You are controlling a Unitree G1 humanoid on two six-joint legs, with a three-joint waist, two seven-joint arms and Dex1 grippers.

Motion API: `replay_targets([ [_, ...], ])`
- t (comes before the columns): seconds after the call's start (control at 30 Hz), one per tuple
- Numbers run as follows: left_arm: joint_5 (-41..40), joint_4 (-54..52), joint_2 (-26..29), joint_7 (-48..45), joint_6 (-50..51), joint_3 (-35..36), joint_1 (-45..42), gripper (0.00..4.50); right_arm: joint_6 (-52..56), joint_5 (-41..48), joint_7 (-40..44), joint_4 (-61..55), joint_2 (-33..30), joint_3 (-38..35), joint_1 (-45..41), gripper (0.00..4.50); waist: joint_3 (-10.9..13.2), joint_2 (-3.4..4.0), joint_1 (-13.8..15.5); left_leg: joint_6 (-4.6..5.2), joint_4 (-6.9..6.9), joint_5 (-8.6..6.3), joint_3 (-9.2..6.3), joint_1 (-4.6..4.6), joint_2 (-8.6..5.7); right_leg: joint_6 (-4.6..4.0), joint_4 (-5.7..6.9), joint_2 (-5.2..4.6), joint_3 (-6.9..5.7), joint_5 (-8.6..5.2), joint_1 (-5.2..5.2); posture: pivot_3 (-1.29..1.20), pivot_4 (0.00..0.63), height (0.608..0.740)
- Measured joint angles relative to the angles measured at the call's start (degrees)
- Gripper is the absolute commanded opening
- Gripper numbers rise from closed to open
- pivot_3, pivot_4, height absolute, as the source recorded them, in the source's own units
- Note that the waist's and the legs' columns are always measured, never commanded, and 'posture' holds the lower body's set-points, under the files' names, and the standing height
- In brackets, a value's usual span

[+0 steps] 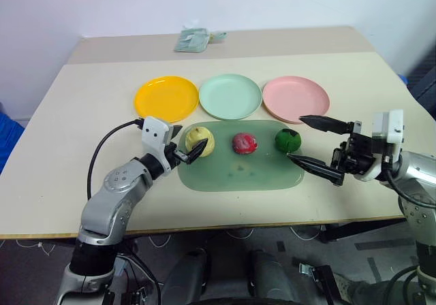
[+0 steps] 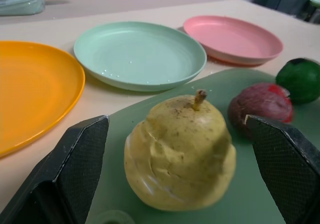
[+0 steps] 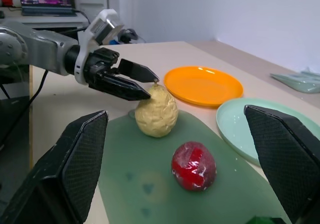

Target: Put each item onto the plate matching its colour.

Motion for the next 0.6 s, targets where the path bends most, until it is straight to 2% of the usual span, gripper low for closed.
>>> replay_targets([
  [0.17,2.6,4.5,-2.4,-0.1,-1.0,-2.2,-2.2,4.50,-1.1,-0.7,-0.3,0.6,0.5,0.7,0.1,4.45,0.0,0.00,0.0,0.00,0.01,0.00,0.00,0.00,-0.01,0.01,0.02,0.00,0.01,0.00,-0.01,0.00,0.150,0.740],
  [0.27,3.7,6.1,-3.1,-0.1,-1.0,-2.8,-3.1,3.62,-1.5,-1.2,-0.4,0.6,0.5,0.7,0.5,4.50,0.0,0.00,0.0,0.00,-0.01,0.00,0.00,0.00,-0.01,0.01,0.03,0.00,0.01,0.00,-0.03,0.00,0.150,0.740],
  [0.3,4.1,6.1,-3.4,-0.1,-1.2,-2.8,-3.2,3.20,-1.6,-1.4,-0.5,0.6,0.5,0.6,0.7,4.50,0.0,0.01,0.0,0.00,-0.01,0.00,-0.01,0.00,-0.01,0.01,0.03,0.00,0.01,0.00,-0.03,0.00,0.150,0.740],
  [0.33,4.2,6.2,-3.5,-0.1,-1.3,-3.0,-3.2,3.05,-1.7,-1.5,-0.5,0.6,0.5,0.6,0.9,4.50,0.0,0.01,-0.1,0.00,-0.01,0.00,0.00,0.00,-0.01,0.01,0.03,0.00,0.01,0.00,-0.03,0.00,0.150,0.740],
  [0.5,7.5,10.1,-5.5,3.9,-3.0,-2.2,-6.3,3.00,-2.3,-1.6,-0.7,0.6,0.5,0.3,1.8,4.50,0.0,-0.01,0.1,-0.01,0.05,0.01,-0.01,0.00,-0.02,0.01,0.06,0.02,0.01,0.01,-0.02,0.00,0.150,0.740],
  [0.6,12.1,17.6,-7.1,12.8,-5.3,1.0,-13.6,3.00,-2.6,-1.7,-1.0,0.6,0.6,0.3,1.9,4.50,0.0,-0.07,0.2,-0.02,0.09,0.02,-0.03,-0.01,-0.02,0.02,0.08,0.05,-0.01,0.01,-0.02,0.00,0.150,0.740],
])
